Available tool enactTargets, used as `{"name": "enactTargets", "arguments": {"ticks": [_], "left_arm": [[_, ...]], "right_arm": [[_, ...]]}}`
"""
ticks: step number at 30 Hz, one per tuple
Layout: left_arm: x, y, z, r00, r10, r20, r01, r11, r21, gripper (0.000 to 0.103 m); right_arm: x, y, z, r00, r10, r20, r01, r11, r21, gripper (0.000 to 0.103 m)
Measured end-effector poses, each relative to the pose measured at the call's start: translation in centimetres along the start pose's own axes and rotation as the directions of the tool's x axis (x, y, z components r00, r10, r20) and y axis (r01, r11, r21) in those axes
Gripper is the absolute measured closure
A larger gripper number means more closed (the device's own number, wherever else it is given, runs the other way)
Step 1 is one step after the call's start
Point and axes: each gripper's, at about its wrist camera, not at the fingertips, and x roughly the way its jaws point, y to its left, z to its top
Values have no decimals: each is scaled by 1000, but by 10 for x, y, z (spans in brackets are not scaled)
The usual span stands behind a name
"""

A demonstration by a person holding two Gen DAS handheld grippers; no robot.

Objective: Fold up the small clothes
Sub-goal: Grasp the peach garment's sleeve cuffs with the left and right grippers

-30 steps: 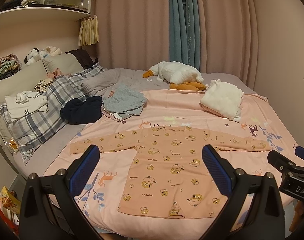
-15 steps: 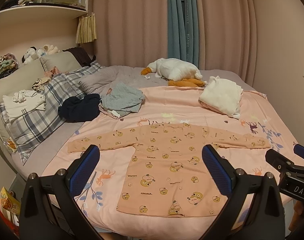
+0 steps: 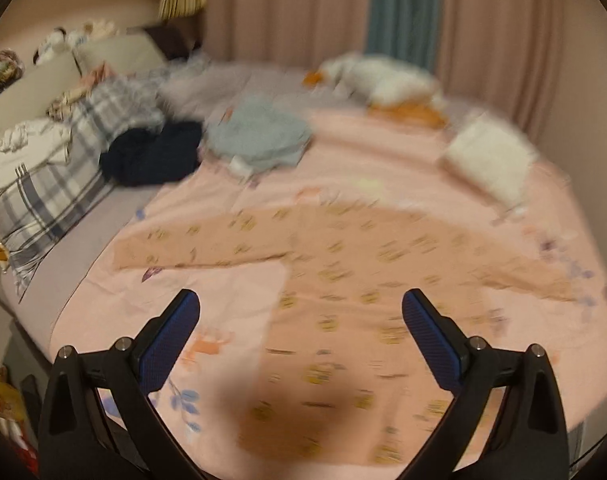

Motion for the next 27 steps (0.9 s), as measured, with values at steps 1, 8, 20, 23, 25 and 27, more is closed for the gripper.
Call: {"name": "enactTargets", "arguments": {"ticks": [1, 8, 20, 23, 25, 27], "left_arm": [[23, 7, 5, 1000, -6, -31, 5, 1000, -10, 12], [184, 30, 10, 934, -234, -271, 186, 964, -191, 25], [248, 10, 5, 920, -226, -321, 162, 963, -214, 64], [251, 16, 7, 919, -208, -335, 128, 961, -244, 74], [251, 22, 7, 914, -215, -343, 116, 951, -287, 84], [251, 24, 6, 916, -207, -344, 108, 952, -285, 87]], "right_arm": [[27, -19, 11, 998, -55, -28, 55, 998, 6, 2], [147, -126, 24, 968, -105, -227, 147, 973, 177, 10], [204, -280, -13, 972, 53, -230, 116, 742, 661, 22], [204, -283, -14, 982, 53, -180, 88, 719, 689, 22], [205, -285, -11, 990, 39, -135, 67, 712, 699, 30], [209, -283, -5, 990, 3, -143, 98, 714, 693, 48]]}}
